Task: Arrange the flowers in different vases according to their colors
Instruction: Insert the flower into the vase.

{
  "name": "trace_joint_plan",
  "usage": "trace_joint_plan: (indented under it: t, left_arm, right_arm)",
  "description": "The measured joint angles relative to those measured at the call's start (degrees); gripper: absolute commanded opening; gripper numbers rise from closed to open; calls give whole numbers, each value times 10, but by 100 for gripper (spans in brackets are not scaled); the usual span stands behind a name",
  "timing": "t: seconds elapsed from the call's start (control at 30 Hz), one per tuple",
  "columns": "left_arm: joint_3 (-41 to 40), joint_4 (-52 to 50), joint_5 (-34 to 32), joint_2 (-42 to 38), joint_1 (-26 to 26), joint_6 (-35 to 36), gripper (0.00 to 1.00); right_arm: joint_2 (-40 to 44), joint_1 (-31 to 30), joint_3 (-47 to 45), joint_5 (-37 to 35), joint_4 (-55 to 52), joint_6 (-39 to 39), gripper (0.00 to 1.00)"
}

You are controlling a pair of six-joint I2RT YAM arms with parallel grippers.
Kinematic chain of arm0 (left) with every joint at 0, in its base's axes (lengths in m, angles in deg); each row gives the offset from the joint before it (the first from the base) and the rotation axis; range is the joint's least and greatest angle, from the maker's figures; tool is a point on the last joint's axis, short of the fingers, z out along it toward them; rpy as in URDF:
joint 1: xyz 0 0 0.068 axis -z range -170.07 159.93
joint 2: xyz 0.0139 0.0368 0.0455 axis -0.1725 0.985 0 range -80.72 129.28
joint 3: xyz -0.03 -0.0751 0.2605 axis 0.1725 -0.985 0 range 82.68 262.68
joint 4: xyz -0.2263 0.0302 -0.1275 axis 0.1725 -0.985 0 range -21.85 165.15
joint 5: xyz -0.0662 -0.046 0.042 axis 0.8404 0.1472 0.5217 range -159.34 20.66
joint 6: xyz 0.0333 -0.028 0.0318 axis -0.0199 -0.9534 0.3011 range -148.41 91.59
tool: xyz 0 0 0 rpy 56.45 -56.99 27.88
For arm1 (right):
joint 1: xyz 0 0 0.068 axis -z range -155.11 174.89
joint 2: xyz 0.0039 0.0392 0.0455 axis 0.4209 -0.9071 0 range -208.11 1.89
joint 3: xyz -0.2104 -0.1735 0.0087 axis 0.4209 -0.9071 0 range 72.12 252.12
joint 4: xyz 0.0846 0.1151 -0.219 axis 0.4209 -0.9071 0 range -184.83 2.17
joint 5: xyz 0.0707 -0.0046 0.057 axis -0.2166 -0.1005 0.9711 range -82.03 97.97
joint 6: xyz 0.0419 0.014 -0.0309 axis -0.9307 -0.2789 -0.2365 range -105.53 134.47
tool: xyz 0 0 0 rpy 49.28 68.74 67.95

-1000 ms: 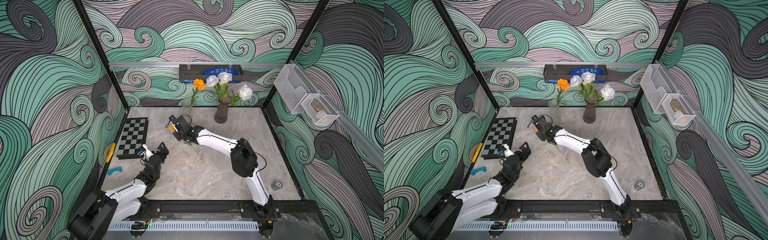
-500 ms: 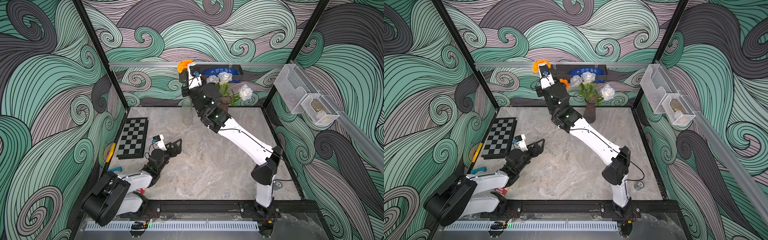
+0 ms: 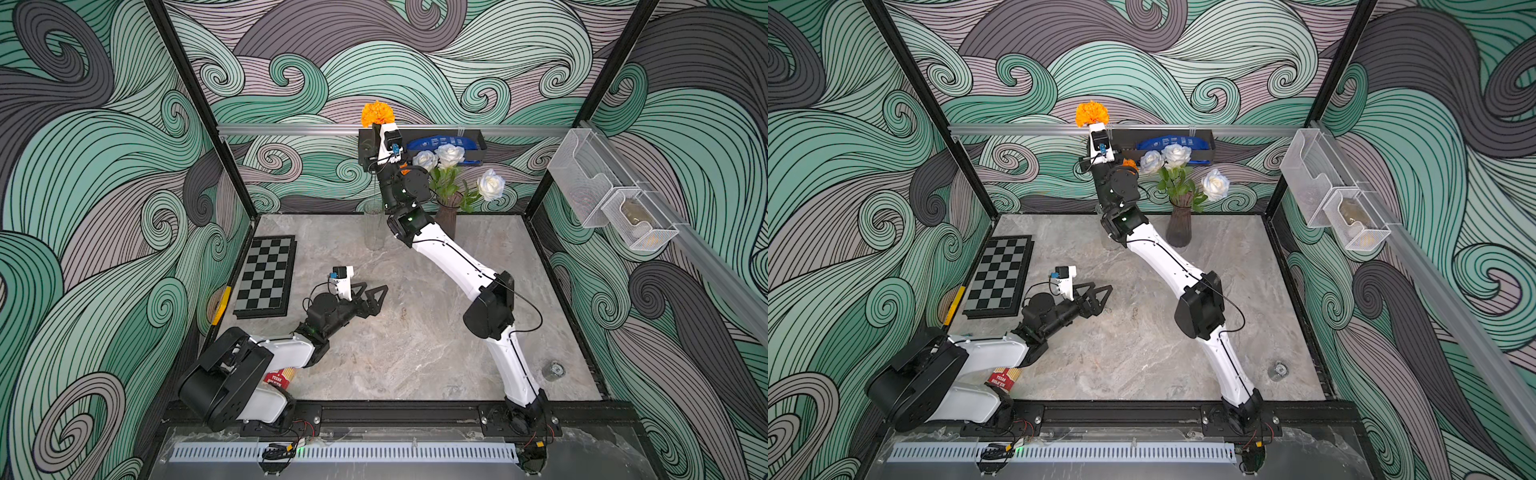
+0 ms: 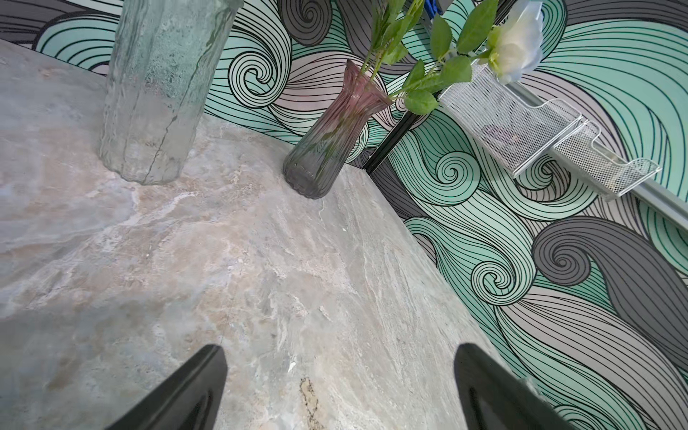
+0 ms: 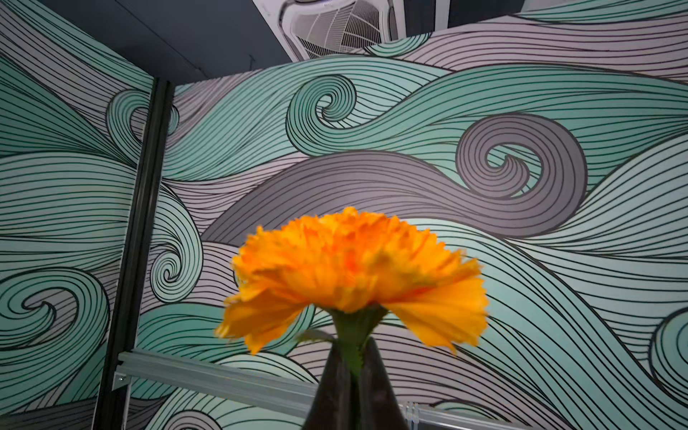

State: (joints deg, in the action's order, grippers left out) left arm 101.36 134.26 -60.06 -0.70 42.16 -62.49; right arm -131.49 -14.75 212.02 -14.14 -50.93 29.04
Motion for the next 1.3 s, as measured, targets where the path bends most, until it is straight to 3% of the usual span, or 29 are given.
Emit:
trace_joint_plan:
  t: [0.33, 0.5, 0.6, 0.7, 0.8, 0.87, 0.93, 1.1, 1.3]
  left_arm:
    - [0, -14, -1, 0, 0, 11, 99]
    - [0, -14, 0, 0, 0, 11, 98]
    - [0, -16, 0, 0, 0, 11, 99]
    - [1, -20, 0, 0, 0, 11, 99]
    - [1, -23, 0, 0, 0, 11, 98]
    - [1, -25, 0, 0, 0, 11, 99]
    - [1, -26, 0, 0, 0, 11, 99]
    - [4, -30, -7, -9, 0, 11, 98]
    - [4, -34, -41, -31, 0, 11, 99]
  right_arm:
    - [-50, 63, 47, 49, 33, -49, 0]
    - [-90, 62, 46, 62, 49, -64, 0]
    - [-102, 58, 28, 66, 49, -75, 6]
    - [-94, 54, -28, 68, 53, -89, 20]
    - [-70, 51, -126, 73, 62, -107, 54]
    - [-53, 49, -190, 73, 68, -112, 82]
    - [-37, 45, -243, 74, 74, -116, 99]
    - [38, 22, -383, 72, 86, -124, 100]
    - [205, -10, -583, 74, 127, -143, 100]
